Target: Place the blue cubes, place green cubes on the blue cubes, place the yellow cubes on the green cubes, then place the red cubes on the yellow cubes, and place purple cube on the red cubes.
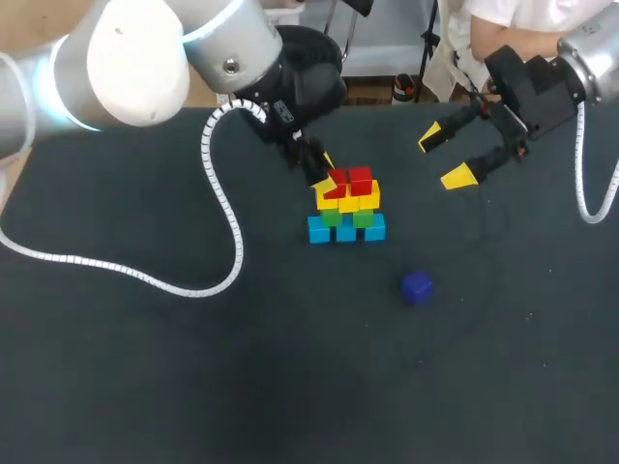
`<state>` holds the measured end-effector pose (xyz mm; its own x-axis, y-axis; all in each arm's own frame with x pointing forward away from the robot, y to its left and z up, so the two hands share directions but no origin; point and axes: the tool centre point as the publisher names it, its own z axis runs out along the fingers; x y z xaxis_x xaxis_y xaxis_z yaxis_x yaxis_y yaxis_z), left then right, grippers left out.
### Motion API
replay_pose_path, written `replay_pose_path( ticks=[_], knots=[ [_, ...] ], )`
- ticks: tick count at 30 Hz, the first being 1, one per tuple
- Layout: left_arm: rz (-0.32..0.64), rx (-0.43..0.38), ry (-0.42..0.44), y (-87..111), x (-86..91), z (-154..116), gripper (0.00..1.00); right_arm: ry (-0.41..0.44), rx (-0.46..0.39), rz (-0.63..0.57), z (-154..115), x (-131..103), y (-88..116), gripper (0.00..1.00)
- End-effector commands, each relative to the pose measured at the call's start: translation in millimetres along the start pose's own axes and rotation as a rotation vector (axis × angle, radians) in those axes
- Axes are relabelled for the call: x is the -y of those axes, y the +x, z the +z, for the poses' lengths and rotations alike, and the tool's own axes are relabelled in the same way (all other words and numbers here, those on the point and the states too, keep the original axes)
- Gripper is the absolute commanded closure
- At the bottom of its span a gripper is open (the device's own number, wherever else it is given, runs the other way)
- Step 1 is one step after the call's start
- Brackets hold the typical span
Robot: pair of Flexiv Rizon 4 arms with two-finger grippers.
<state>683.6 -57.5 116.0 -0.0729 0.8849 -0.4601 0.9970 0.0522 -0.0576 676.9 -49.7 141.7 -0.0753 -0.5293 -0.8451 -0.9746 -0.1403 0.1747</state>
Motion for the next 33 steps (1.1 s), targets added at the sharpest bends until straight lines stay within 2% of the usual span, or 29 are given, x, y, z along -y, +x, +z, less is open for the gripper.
replay_pose_path(
  ticks=[1,12,21,33],
  knots=[
    [0.000,-0.004,0.001,-0.5,-0.8,0,1.00,0.003,-0.001,0.000,0,-1,0,0.00],
    [-0.001,-0.005,0.002,-1.5,-2.0,-1,1.00,0.003,-0.001,0.000,0,-1,0,0.00],
    [-0.012,-0.009,0.080,-6.6,-11.9,1,1.00,0.003,-0.001,0.000,0,-1,0,0.00],
    [-0.033,0.000,0.080,-4.5,-19.6,1,1.00,0.003,-0.001,0.000,0,-1,0,0.00]
  ],
)
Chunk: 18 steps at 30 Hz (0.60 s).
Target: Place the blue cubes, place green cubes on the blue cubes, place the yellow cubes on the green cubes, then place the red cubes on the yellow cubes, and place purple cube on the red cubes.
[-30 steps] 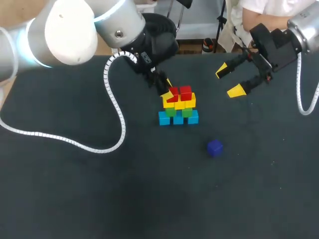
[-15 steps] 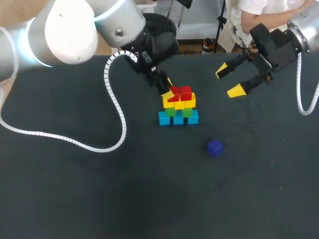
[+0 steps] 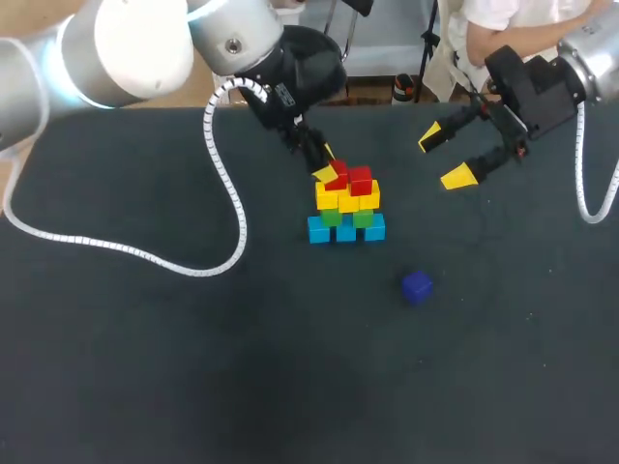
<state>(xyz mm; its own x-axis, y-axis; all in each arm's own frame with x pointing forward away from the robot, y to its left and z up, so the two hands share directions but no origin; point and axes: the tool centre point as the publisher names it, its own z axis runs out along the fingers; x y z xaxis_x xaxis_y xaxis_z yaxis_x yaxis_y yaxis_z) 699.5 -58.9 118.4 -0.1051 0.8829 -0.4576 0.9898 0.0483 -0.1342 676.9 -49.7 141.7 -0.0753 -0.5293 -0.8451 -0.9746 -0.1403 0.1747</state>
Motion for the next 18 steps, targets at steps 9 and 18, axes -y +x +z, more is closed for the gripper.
replay_pose_path(
  ticks=[9,18],
  knots=[
    [-0.025,0.021,0.003,5.7,-4.3,10,1.00,0.003,-0.001,0.000,0,-1,0,0.00],
    [-0.035,0.023,0.011,7.5,-4.0,16,1.00,0.003,-0.001,0.000,0,-1,0,0.00]
  ],
)
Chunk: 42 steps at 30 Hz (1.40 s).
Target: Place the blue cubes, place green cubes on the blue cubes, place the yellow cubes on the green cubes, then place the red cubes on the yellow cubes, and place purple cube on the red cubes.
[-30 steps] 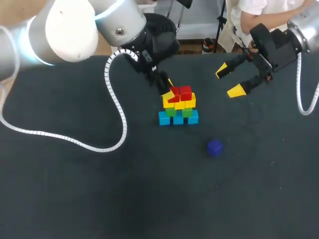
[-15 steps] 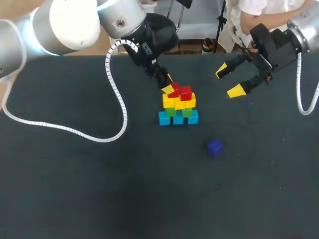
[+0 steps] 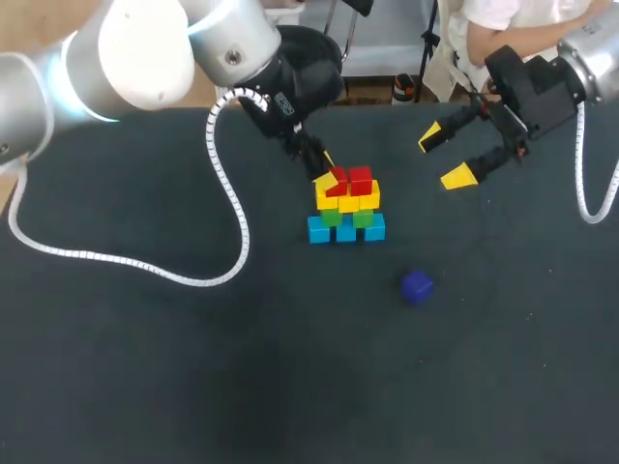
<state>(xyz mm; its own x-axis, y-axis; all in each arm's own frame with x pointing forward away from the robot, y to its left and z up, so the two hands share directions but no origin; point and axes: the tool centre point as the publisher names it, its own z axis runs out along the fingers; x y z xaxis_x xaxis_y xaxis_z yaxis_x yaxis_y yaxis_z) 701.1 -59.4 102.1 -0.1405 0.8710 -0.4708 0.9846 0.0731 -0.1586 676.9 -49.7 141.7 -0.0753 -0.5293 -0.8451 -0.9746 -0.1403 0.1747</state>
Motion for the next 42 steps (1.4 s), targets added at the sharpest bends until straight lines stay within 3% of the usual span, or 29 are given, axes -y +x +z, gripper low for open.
replay_pose_path(
  ticks=[1,42],
  knots=[
    [-0.002,0.003,0.002,0.5,-0.4,1,1.00,0.003,-0.001,0.000,0,-1,0,0.00],
    [-0.010,-0.009,0.015,-8.1,-14.4,4,1.00,0.003,-0.001,0.000,0,-1,0,0.00]
  ],
)
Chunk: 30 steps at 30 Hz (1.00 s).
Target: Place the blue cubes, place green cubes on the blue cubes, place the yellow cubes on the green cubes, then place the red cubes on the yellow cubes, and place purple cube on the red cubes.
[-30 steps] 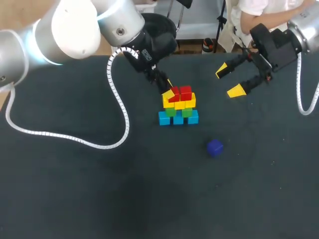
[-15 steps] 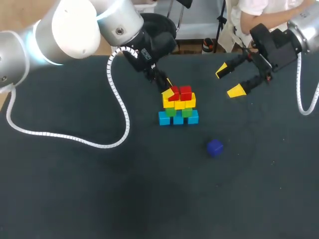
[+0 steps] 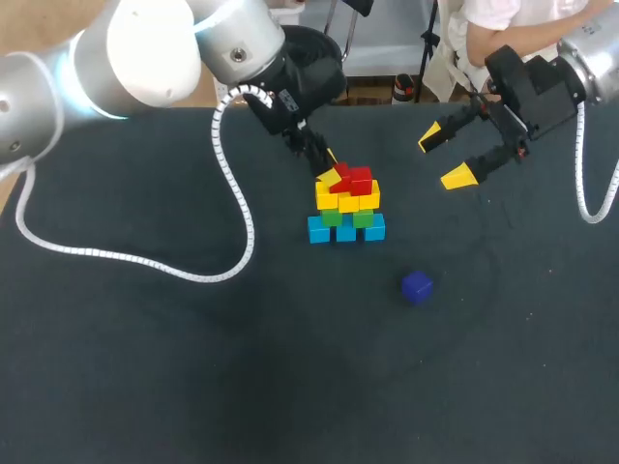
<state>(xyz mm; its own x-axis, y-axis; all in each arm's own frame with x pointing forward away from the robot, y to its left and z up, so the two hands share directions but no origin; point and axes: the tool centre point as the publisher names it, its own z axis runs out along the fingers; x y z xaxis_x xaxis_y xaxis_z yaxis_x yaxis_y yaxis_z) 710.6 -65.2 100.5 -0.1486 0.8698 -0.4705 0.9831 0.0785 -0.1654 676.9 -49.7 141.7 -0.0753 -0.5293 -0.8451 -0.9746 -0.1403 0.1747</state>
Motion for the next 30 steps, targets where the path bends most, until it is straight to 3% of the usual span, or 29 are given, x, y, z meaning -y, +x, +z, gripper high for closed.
replay_pose_path(
  ticks=[1,30],
  knots=[
    [-0.002,-0.010,0.012,-2.4,-5.3,0.8,1.00,0.003,-0.001,0.000,0.2,-1.0,-0.2,0.00],
    [0.016,-0.020,0.013,-1.9,-7.8,-0.5,1.00,0.003,-0.001,0.000,0.2,-1.0,-0.2,0.00]
  ],
)
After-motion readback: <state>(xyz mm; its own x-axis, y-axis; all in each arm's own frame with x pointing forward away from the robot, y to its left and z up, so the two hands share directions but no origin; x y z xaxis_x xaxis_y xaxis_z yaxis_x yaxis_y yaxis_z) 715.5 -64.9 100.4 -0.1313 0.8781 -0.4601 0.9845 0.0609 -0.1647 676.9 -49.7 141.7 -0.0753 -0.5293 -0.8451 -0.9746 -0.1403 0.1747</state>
